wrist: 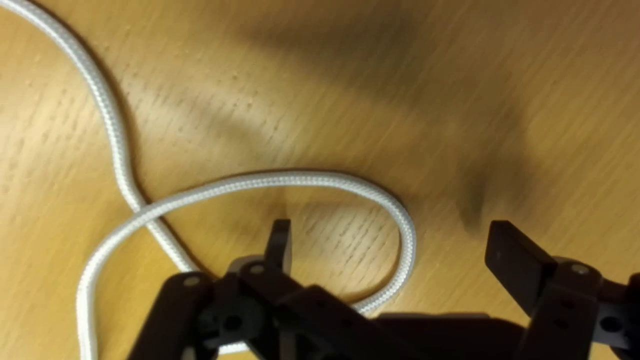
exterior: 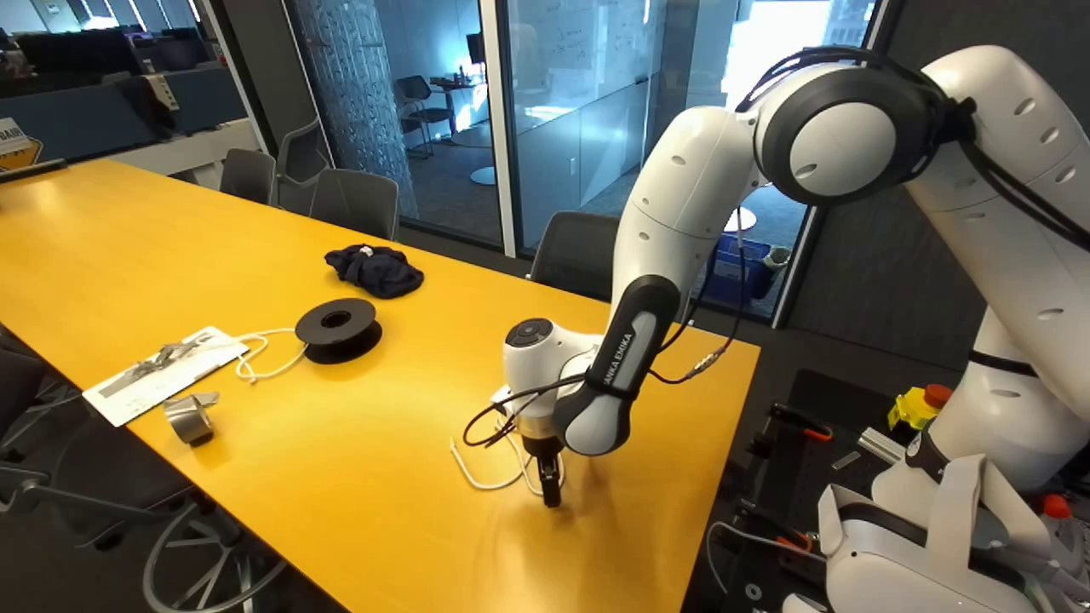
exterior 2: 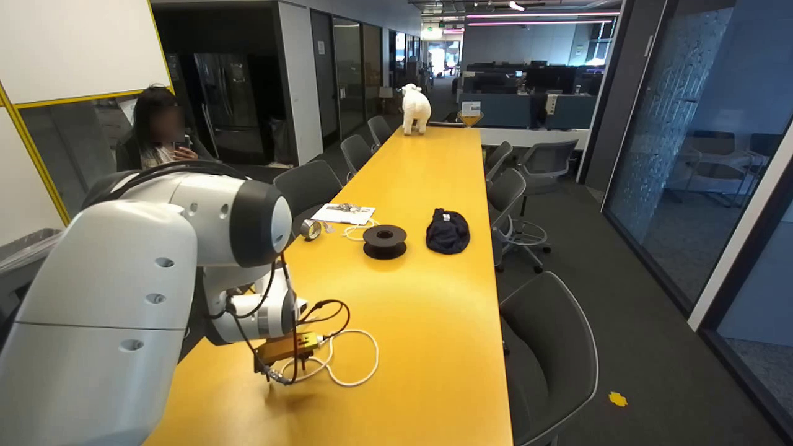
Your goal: Untangle the rope
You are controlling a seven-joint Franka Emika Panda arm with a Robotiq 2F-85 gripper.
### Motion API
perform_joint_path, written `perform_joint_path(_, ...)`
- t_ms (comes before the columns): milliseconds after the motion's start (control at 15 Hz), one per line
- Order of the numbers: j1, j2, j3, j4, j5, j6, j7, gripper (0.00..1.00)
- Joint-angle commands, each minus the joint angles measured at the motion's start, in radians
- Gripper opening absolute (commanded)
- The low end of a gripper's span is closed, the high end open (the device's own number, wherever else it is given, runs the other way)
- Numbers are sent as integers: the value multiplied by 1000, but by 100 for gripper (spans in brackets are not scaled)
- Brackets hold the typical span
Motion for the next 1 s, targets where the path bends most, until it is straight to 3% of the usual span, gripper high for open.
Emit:
perform_joint_path(0,35,-10,-34,-22,-37,41,46,100)
perform_joint_path(933,69,4,-42,-18,-44,54,65,100)
